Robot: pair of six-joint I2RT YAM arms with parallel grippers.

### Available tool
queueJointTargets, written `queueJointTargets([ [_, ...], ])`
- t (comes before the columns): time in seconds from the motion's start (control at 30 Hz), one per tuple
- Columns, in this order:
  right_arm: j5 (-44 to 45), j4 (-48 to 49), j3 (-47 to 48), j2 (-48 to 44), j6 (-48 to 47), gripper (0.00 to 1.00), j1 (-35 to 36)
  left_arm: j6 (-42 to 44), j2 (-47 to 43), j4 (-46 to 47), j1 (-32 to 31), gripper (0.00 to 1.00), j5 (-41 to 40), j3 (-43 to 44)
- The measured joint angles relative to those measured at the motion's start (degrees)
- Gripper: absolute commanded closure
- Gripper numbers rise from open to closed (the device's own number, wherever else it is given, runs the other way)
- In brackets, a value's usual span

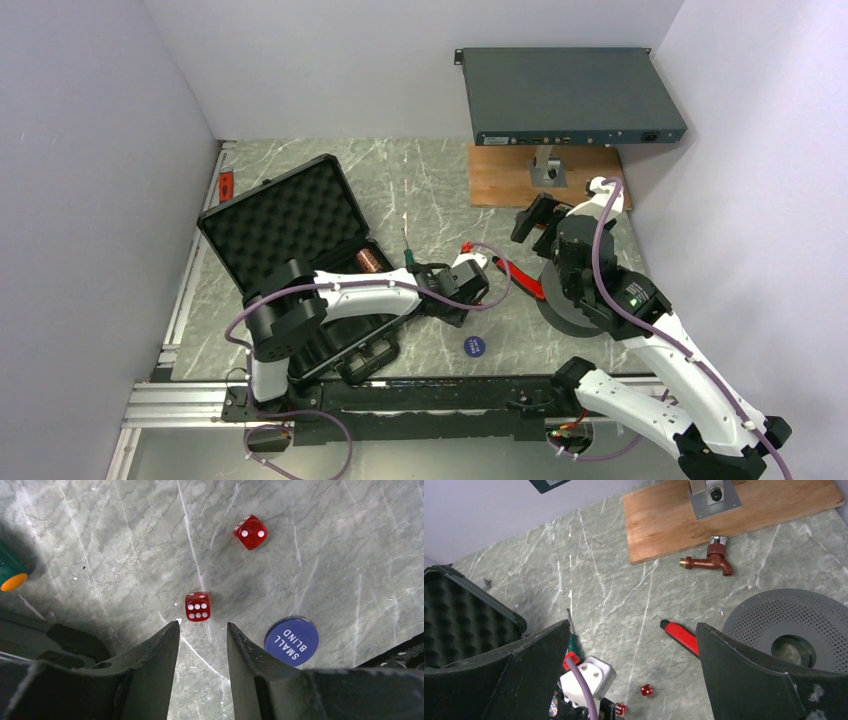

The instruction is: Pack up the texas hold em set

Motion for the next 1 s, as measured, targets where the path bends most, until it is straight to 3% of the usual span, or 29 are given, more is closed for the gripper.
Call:
queueJointTargets([
  [1.0,-1.7,0.3,-1.0,0.0,0.0,0.0,0.0,0.1,4.4,-2.3,1.1,0.59,0.7,3.9],
])
